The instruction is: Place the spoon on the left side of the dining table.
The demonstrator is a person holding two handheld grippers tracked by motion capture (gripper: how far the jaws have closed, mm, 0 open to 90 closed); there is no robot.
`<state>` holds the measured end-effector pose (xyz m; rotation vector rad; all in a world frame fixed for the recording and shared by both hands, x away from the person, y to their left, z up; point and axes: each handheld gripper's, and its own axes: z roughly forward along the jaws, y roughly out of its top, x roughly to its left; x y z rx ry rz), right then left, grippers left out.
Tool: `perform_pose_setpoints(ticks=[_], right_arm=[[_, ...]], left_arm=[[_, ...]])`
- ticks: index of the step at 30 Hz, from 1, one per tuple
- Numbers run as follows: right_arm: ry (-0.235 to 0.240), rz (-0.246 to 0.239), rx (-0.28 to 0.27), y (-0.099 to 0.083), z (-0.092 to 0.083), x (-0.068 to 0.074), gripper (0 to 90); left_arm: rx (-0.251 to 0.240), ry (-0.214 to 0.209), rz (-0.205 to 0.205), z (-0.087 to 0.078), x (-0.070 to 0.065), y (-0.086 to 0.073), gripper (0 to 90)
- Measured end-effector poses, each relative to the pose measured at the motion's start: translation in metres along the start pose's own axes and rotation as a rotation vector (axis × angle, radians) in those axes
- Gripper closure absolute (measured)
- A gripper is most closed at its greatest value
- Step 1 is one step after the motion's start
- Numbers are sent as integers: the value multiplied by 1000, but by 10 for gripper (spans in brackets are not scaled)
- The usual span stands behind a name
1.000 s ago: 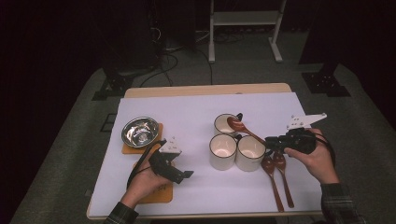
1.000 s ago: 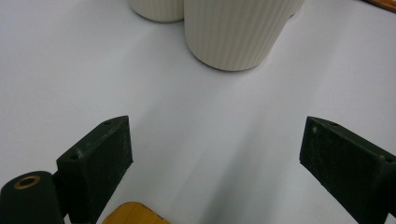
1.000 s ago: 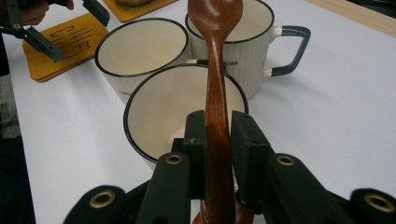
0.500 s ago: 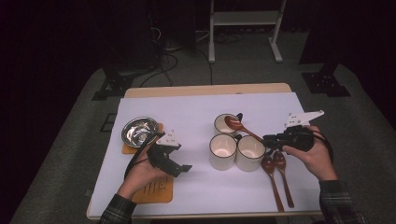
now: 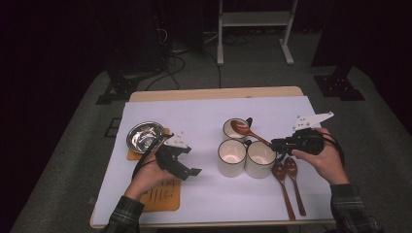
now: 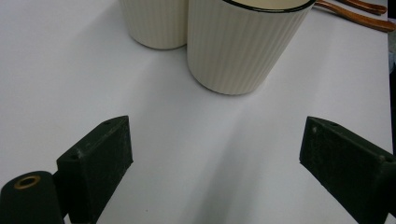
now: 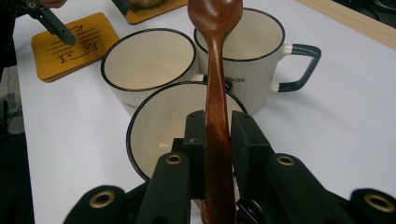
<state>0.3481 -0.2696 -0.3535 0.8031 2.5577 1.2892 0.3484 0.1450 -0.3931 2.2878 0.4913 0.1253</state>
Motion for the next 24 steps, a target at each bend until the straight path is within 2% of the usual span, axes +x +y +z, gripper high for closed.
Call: perform_pose_setpoints(ticks=[9, 13, 24], right_arm=[[44, -9, -12, 1, 8, -2, 761], [66, -19, -13, 4, 10, -1, 761], [88, -49, -4, 13, 17, 4, 761]], left_arm=[[3, -17, 13, 1, 0, 1, 85], [2, -20, 33, -2, 1, 6, 85], [0, -43, 57, -10, 6, 14, 85]])
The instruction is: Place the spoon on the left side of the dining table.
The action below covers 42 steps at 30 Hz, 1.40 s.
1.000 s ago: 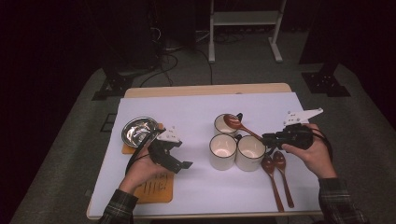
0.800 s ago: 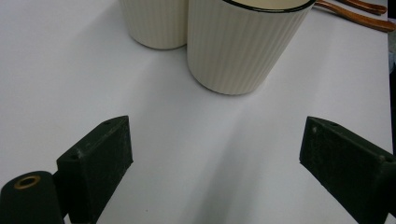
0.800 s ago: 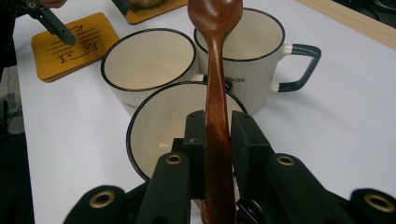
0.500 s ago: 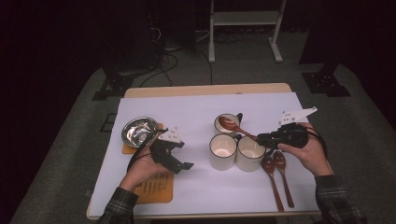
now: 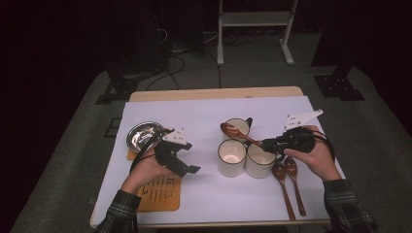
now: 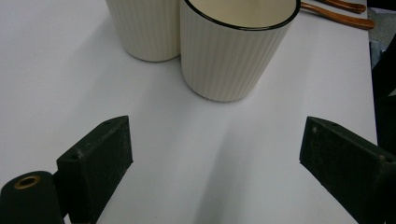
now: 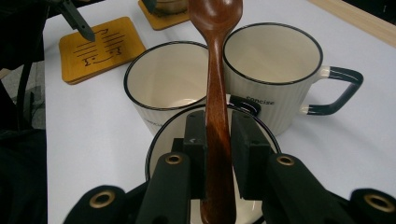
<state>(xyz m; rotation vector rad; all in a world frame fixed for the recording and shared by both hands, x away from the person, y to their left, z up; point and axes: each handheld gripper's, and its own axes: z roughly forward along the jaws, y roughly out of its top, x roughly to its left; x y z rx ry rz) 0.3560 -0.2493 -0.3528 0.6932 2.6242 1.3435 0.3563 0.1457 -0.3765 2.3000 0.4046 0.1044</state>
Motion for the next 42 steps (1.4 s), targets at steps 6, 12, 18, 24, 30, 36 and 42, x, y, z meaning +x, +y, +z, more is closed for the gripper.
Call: perform_pose_setpoints(ticks=[6, 12, 18, 24, 30, 36, 42], right_arm=[[16, -15, 2, 3, 2, 1, 761], [32, -27, 4, 7, 5, 2, 761], [52, -44, 11, 10, 10, 4, 761], [64, -56, 23, 12, 13, 8, 761], [72, -64, 22, 15, 13, 8, 761], [85, -74, 27, 18, 16, 9, 761], [96, -76, 29, 20, 18, 11, 761]], left_arm=[[-2, -13, 4, -2, 5, 3, 85], [-7, -28, 6, -5, 8, 3, 85], [-14, -36, 11, -7, 8, 4, 85], [-10, -43, 26, -9, 9, 7, 85], [-2, -53, 41, -8, 8, 12, 85], [-3, -60, 45, -6, 10, 17, 85], [-5, -64, 54, -4, 10, 18, 85]])
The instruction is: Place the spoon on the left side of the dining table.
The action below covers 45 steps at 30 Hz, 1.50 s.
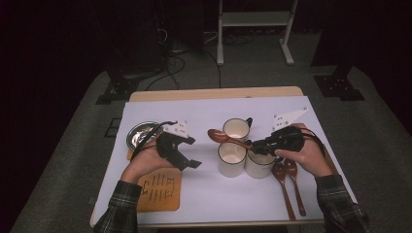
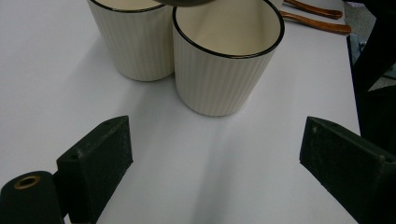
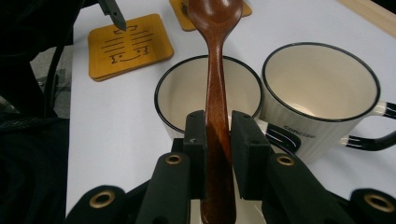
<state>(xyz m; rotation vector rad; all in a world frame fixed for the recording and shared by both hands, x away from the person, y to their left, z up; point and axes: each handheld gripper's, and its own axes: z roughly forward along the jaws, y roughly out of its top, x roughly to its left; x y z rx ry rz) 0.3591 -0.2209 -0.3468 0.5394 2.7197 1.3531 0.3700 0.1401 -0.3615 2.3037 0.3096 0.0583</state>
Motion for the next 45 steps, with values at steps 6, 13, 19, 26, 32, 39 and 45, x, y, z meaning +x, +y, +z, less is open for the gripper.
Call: perform_pose_setpoints(ticks=[6, 13, 19, 26, 32, 39, 45], right_arm=[[12, -9, 11, 1, 2, 2, 761], [30, -21, 10, 5, 3, 6, 761], [49, -38, 19, 9, 8, 8, 761], [70, -48, 38, 13, 14, 10, 761], [89, -72, 48, 16, 17, 11, 761], [101, -83, 60, 18, 21, 13, 761], [115, -84, 70, 20, 24, 15, 760]], left_arm=[[-3, -7, 5, 0, 0, 2, 85], [1, -6, 23, 0, 0, 9, 84], [13, -12, 38, 3, 0, 13, 85], [3, -16, 43, 2, -2, 17, 84], [6, -19, 55, 2, -4, 18, 85], [11, -25, 67, 1, -6, 18, 85], [14, -25, 75, 0, -7, 19, 85]])
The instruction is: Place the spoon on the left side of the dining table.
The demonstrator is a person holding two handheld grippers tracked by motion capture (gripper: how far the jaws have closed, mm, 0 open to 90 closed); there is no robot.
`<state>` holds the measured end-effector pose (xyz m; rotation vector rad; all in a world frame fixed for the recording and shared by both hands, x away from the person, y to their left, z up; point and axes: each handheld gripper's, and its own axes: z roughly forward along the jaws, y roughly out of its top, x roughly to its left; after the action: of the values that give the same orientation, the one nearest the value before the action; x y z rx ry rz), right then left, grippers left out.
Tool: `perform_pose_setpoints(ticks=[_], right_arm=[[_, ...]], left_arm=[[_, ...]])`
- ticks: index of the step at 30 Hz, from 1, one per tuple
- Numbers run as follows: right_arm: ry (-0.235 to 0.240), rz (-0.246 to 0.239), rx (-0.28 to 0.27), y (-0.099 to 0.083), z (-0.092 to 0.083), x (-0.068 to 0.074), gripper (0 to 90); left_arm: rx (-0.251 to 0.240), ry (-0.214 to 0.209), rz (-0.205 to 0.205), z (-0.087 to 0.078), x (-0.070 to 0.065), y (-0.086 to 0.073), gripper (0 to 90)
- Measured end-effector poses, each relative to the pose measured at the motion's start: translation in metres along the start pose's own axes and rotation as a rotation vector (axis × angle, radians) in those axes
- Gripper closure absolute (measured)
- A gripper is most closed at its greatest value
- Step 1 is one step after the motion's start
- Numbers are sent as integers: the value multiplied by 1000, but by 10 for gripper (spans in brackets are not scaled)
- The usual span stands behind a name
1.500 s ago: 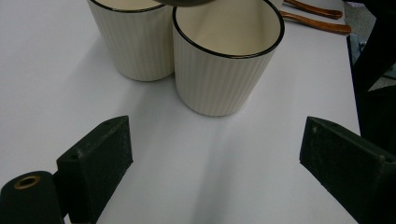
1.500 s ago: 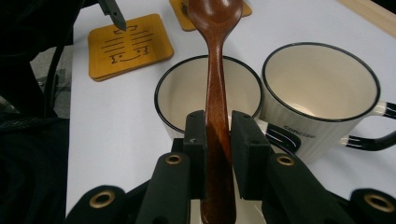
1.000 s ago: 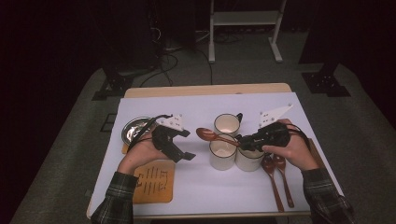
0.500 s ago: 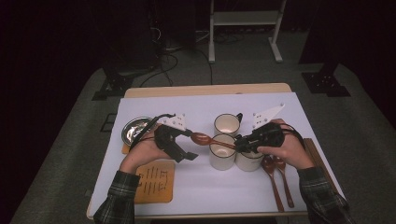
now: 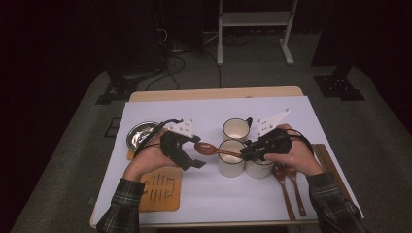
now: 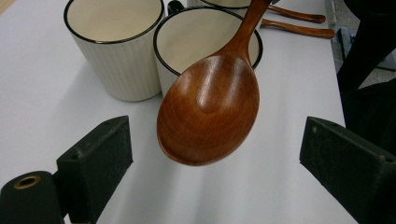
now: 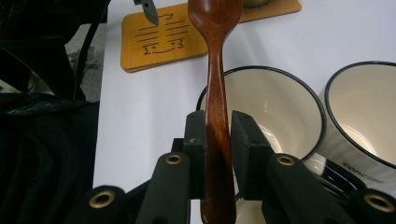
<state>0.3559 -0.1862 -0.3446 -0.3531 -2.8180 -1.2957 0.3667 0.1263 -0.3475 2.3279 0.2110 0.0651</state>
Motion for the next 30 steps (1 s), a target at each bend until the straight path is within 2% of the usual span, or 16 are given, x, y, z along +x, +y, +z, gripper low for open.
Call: perform_pose_setpoints(ticks=[19, 30], right_arm=[[19, -17, 26, 8, 11, 2, 761], [22, -24, 36, 11, 17, 2, 760]], left_arm=[[-2, 2, 9, 1, -4, 4, 84], [6, -11, 32, 4, -9, 8, 85]])
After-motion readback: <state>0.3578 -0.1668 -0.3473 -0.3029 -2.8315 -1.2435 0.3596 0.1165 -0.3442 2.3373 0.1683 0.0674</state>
